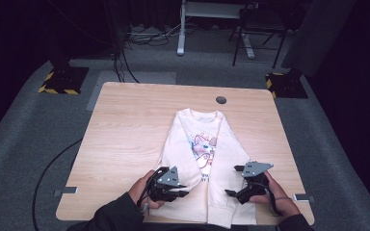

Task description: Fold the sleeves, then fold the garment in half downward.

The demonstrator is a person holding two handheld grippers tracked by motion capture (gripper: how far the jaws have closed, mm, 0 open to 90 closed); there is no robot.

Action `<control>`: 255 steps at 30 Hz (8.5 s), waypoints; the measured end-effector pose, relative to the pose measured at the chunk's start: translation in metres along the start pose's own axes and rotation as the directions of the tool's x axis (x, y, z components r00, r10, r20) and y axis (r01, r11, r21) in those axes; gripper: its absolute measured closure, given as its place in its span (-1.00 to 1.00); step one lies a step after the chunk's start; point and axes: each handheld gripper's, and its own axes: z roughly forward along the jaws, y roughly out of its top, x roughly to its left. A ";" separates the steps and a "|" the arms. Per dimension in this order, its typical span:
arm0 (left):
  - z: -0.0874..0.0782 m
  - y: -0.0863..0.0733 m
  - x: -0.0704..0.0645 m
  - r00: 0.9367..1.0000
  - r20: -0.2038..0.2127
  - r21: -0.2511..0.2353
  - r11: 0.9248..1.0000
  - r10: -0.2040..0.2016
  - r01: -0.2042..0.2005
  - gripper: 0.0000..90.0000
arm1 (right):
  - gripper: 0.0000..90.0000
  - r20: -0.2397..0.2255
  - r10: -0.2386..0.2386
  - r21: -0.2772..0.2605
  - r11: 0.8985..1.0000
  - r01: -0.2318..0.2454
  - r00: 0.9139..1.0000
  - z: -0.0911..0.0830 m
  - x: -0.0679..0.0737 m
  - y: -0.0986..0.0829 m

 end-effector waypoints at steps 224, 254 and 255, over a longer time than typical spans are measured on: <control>0.001 -0.036 0.095 0.932 -0.302 0.010 0.977 -0.199 0.212 -0.90 | -0.87 0.090 0.028 0.045 0.998 -0.032 0.996 0.042 -0.032 0.049; -0.006 -0.050 0.066 0.944 -0.277 -0.009 0.983 -0.177 0.181 -0.90 | -0.87 0.000 0.061 0.067 0.996 -0.061 0.998 0.035 -0.015 0.039; -0.006 -0.050 0.065 0.945 -0.275 -0.010 0.983 -0.177 0.181 -0.90 | -0.87 -0.002 0.061 0.068 0.996 -0.061 0.998 0.034 -0.015 0.038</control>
